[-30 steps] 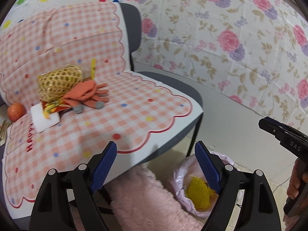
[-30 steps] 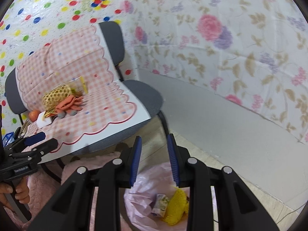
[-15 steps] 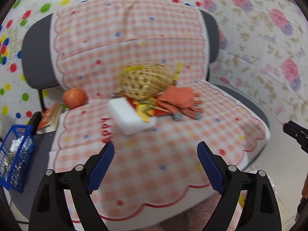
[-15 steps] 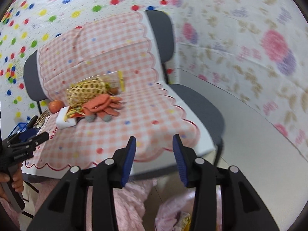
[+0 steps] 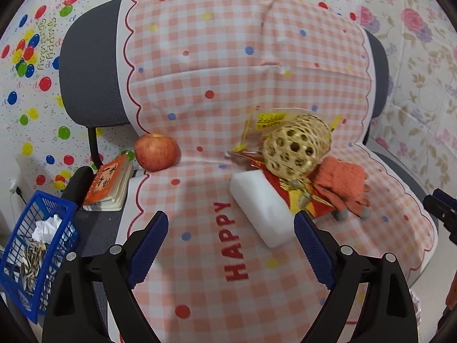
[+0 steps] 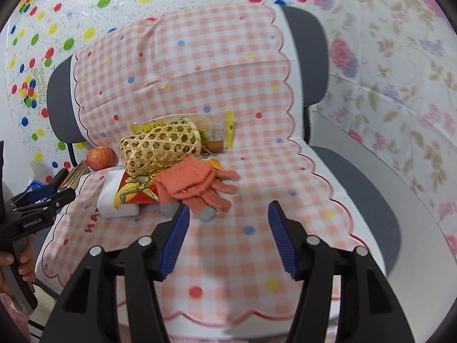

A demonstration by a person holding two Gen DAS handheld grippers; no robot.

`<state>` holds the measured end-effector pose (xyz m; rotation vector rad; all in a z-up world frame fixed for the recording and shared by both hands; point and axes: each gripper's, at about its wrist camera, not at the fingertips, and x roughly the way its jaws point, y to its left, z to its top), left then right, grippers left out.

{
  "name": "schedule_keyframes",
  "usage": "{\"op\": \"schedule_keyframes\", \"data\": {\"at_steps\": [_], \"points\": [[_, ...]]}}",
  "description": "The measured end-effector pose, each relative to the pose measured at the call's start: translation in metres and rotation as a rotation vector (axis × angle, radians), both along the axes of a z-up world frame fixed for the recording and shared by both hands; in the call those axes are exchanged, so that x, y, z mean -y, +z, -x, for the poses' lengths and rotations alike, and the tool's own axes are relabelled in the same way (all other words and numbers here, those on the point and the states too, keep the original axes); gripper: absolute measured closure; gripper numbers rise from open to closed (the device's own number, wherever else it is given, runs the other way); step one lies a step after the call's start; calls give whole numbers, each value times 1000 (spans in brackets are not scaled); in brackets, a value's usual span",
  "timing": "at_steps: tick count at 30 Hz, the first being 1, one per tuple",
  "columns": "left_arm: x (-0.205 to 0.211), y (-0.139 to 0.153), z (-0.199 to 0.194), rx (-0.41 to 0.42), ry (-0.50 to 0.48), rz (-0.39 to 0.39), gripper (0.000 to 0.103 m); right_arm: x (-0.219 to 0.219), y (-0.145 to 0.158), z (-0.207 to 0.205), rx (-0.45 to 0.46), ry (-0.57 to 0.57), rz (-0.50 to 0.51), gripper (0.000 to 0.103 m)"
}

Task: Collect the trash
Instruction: 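Return both grippers to the chair and grasp the orange glove with the right gripper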

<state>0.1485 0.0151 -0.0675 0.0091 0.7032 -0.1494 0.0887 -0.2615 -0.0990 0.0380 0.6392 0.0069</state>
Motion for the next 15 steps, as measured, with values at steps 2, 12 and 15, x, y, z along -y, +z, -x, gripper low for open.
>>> {"op": "schedule_keyframes", "data": {"at_steps": [2,12,15], "points": [[-1,-1,-10,-14,14,0,14,-6,-7,-18,-24,14,-8,46],[5,-2,-29,-23,-6,13,14,-6,-46,-97,-137,-1,-197,46],[7,-5,-34,-37,-15,38,14,-2,-57,-112,-162,-26,-270,43]]}}
